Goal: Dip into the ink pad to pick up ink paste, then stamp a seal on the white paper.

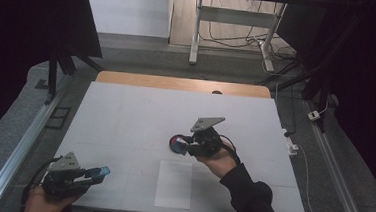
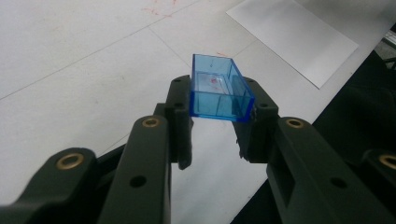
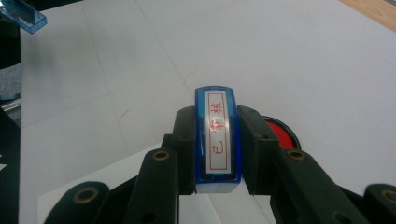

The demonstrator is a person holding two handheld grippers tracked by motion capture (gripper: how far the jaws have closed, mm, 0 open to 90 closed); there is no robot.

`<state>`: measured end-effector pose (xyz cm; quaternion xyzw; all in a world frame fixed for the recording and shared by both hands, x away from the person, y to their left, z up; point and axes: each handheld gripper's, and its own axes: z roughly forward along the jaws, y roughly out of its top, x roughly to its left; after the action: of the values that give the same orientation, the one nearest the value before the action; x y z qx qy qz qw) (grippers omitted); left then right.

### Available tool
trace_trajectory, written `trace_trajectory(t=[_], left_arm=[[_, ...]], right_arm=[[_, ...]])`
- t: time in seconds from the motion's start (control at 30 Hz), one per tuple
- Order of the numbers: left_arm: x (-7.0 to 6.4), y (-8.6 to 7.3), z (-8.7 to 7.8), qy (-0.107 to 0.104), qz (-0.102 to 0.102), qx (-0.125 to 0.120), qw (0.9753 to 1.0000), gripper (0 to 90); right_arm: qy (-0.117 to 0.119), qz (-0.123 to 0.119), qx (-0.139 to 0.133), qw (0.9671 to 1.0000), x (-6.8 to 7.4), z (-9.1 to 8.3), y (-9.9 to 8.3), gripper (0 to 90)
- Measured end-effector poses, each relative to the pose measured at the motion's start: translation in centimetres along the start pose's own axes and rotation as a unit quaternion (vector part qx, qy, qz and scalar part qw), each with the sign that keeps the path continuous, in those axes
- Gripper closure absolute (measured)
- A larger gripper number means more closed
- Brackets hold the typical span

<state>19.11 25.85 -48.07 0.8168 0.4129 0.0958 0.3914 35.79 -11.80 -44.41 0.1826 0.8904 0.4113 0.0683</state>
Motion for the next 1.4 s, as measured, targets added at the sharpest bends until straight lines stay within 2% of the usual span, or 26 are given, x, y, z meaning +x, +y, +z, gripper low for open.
trace_trajectory(t=[0.47,0.77,1.4], left_arm=[[0.1,0.0,-0.1,0.0,-0.003,-0.003,1.0,68.6],[0.0,0.0,-0.1,0.003,-0.003,-0.001,1.0,68.6],[0.0,0.0,-0.1,0.002,-0.001,-0.003,1.0,68.7]], right_arm=[[0.016,-0.014,-0.003,0.9998,1.4,-0.9,-0.2,70.1],[0.02,-0.011,-0.009,0.9997,2.0,-1.3,-0.4,70.2],[0.036,-0.023,0.006,0.9991,3.8,-1.8,-1.4,70.1]])
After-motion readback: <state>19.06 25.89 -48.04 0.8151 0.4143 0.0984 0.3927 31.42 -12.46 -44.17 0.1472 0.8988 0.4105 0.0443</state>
